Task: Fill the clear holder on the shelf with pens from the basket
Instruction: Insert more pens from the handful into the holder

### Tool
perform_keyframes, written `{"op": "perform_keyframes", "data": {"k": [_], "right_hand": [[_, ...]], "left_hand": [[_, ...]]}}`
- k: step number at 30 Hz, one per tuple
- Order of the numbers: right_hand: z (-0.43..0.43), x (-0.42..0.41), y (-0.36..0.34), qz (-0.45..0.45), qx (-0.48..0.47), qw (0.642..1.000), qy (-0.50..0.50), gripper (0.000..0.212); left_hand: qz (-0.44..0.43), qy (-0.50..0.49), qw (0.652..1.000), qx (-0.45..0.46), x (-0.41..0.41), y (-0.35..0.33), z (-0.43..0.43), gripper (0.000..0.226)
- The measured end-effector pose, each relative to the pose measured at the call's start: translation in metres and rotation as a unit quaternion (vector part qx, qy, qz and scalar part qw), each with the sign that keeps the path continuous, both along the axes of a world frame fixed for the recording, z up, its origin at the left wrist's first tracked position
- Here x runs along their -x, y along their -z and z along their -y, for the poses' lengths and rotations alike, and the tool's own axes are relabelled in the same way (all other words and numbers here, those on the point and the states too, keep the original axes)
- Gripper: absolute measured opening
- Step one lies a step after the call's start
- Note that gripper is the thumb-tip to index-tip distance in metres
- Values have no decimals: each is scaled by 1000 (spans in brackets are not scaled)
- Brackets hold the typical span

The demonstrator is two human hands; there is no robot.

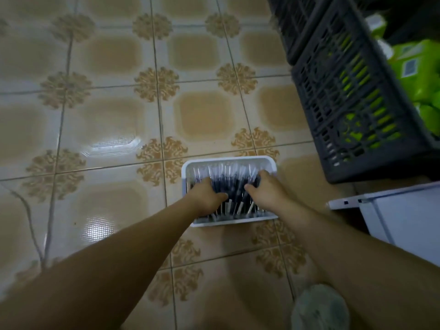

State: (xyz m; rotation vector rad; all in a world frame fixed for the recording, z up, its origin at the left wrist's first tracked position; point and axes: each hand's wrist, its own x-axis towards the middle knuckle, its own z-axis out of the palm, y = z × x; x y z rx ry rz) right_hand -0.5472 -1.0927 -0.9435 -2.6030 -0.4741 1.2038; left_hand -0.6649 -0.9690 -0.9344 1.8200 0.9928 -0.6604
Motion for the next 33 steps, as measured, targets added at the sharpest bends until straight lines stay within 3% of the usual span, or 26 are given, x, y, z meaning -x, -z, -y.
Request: {"op": "perform_keyframes", "data": {"k": [8,13,18,25,28,33], "right_hand": [[-22,-1,32,52,-54,997,22,63],[-25,-3,42,46,-45,993,97,69],[-25,-6,38,18,-36,994,100,51],[-23,-6,41,12,-155,983,94,53],[-23,-4,39,2,-144,985,95,60],[-30,-4,36,0,-115,990,86,39]], "left_hand": [[8,-98,994,-46,-21,32,16,85],[7,-151,982,-114,-20,40,26,81],[38,-187,975,-111,-19,46,29,81],[41,-249,965,-74,-26,55,27,75],[6,-238,968,-76,-29,55,25,70],[62,-296,953,-1,-30,52,27,58]]}}
